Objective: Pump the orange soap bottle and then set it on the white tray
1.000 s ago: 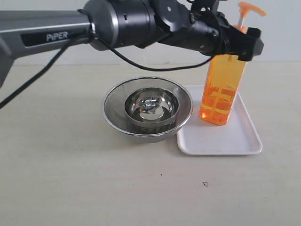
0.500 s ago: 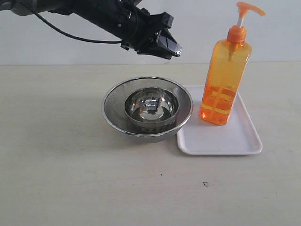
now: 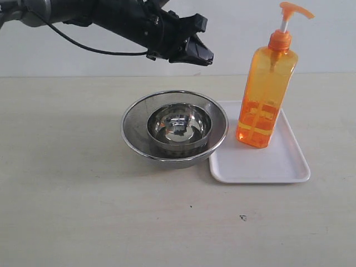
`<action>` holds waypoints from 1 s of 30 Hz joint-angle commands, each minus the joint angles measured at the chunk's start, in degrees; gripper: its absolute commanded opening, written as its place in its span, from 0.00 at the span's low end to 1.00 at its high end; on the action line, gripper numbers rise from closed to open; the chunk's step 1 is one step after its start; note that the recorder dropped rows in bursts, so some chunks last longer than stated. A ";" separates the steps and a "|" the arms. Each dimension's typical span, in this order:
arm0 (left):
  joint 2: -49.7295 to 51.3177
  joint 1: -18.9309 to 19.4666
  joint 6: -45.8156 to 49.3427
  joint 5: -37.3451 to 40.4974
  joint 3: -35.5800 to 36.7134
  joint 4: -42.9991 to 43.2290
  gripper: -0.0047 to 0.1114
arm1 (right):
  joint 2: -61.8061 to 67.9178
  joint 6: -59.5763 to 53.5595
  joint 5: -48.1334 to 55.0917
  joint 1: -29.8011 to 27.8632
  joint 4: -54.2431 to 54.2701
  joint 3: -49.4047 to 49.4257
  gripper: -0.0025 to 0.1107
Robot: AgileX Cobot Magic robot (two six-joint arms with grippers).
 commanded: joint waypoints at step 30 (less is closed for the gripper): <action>10.69 -2.94 61.91 -10.31 -0.21 -28.93 0.08 | 57.23 -43.40 -12.94 0.05 14.24 -36.15 0.02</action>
